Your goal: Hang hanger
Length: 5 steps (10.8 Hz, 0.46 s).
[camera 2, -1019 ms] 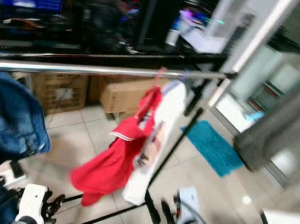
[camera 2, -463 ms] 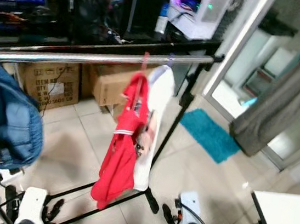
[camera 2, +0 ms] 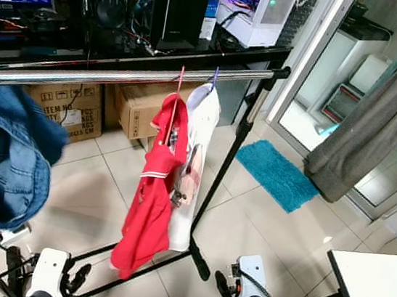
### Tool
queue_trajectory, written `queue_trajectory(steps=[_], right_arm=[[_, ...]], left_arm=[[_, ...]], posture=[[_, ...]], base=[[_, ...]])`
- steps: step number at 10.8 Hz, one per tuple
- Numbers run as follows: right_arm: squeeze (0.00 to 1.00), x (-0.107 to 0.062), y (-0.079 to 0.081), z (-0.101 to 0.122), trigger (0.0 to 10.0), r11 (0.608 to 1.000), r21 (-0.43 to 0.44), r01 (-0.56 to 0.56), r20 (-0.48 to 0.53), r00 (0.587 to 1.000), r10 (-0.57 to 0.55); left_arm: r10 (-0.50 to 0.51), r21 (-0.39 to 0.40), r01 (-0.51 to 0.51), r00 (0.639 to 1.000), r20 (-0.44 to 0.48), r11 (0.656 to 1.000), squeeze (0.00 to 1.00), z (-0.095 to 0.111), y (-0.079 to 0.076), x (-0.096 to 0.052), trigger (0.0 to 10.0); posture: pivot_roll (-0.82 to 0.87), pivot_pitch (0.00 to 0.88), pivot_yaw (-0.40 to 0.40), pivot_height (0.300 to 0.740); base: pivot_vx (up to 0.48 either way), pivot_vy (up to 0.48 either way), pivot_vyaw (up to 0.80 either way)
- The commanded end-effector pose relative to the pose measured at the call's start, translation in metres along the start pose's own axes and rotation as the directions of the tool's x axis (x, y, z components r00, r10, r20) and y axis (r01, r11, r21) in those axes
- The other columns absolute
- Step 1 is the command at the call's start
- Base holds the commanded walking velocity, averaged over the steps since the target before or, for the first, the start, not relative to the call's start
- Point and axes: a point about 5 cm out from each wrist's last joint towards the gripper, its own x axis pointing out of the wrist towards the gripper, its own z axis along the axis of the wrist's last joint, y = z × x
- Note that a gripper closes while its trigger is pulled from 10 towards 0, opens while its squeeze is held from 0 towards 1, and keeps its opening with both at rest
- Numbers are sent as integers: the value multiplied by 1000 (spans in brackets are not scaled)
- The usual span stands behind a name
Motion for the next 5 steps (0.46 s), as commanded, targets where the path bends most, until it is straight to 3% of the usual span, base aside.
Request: queue_trajectory(steps=[1,3,5], right_arm=[[0,-2,-8,1,10000,1000,4,24,3,1000,-24],[0,-11,-11,-26,10000,992,99,77,-143,988,-62],[0,-12,-11,-28,10000,994,90,61,-147,988,-47]], left_arm=[[-9,3,9,1000,-2,1000,0,0,-3,1,10000],[-69,86,92,968,-241,992,0,-33,-11,-10,10000],[-70,100,101,958,-277,990,0,-38,-11,-12,10000]], posture=[[181,37,-146,714],[158,24,-133,714],[156,14,-137,714]], base=[[0,0,0],[0,0,-725],[0,0,0]])
